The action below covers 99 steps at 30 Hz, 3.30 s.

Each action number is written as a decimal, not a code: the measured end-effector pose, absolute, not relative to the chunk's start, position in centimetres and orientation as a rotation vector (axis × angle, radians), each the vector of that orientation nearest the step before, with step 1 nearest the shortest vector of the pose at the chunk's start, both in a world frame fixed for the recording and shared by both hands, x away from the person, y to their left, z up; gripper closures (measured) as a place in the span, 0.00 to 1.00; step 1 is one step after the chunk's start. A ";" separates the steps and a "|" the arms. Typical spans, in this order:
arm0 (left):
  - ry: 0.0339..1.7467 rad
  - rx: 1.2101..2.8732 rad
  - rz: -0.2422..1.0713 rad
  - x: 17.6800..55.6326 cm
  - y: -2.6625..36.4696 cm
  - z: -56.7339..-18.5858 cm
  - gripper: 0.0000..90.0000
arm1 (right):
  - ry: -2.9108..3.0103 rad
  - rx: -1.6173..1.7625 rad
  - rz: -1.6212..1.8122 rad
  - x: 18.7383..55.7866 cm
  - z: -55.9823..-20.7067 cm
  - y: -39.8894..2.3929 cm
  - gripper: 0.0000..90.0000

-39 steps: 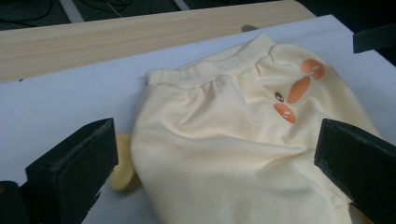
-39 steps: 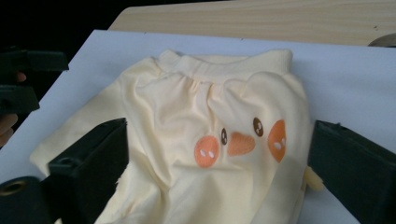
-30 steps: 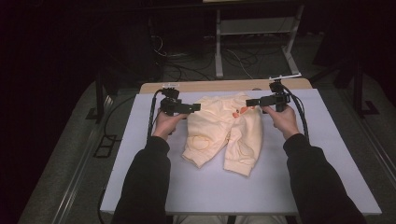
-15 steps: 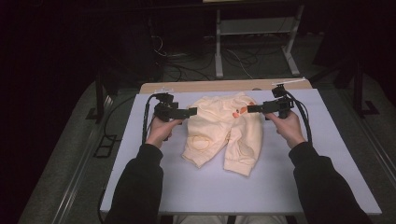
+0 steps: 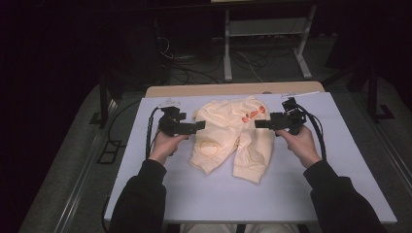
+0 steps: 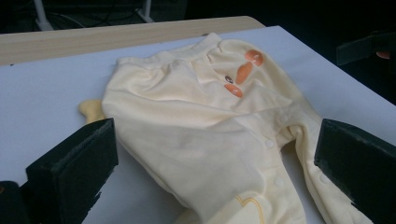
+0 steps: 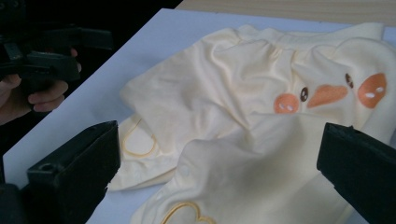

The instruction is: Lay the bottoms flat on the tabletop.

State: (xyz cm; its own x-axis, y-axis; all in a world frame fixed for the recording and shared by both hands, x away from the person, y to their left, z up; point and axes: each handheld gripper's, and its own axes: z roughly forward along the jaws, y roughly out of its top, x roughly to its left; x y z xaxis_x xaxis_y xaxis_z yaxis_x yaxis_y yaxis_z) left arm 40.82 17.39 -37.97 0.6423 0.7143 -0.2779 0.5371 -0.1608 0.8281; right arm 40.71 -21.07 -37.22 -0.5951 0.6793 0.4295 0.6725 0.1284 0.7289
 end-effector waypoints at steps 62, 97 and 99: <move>0.752 2.115 0.144 32.6 13.2 -44.0 0.35 | 2.440 1.444 1.115 31.4 -44.2 -11.0 0.55; 0.657 2.363 0.347 32.6 9.8 -44.3 0.74 | 2.718 1.480 1.328 33.3 -42.8 -21.5 0.80; 0.649 2.371 0.350 32.6 9.7 -44.2 0.77 | 2.715 1.480 1.342 33.2 -42.9 -21.6 0.80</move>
State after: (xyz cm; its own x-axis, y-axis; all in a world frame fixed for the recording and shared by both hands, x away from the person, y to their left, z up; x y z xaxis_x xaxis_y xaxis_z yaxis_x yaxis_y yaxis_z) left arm 32.61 9.72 -44.18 0.8419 0.5336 0.0811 0.3609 -0.6683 0.6505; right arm 33.16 -21.59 -42.87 -0.5934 0.6074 0.5281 0.7884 0.3065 0.5334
